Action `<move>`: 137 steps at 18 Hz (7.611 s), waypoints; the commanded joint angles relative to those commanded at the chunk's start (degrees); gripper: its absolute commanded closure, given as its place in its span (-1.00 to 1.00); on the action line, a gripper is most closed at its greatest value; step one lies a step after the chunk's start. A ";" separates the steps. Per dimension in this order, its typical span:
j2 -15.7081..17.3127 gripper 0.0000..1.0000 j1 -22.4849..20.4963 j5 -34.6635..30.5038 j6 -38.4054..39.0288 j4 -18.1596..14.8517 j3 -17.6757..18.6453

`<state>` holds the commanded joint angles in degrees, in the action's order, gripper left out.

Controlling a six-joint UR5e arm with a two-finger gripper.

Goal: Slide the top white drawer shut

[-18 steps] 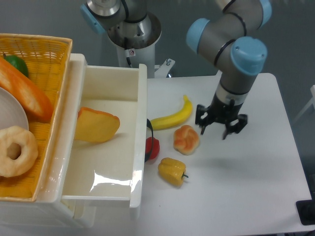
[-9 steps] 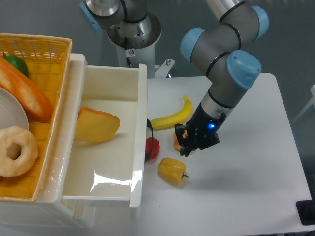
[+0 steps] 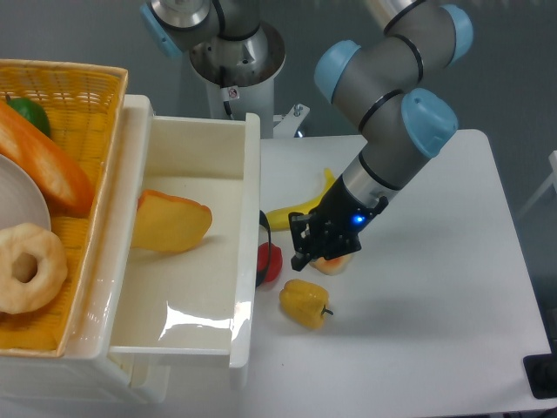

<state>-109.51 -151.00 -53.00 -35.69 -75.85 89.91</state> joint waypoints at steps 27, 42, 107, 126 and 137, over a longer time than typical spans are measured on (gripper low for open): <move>1.67 1.00 2.82 3.16 1.14 -1.06 0.00; 1.85 1.00 6.86 3.25 4.75 -0.44 0.00; 1.23 -0.92 -14.58 -18.81 -6.41 2.81 -3.52; -0.26 -1.00 -20.74 -23.01 -33.01 5.45 -3.52; -4.22 -1.00 -21.35 -27.94 -48.14 10.81 -3.43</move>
<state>-113.73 -172.35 -80.94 -83.82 -65.04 86.48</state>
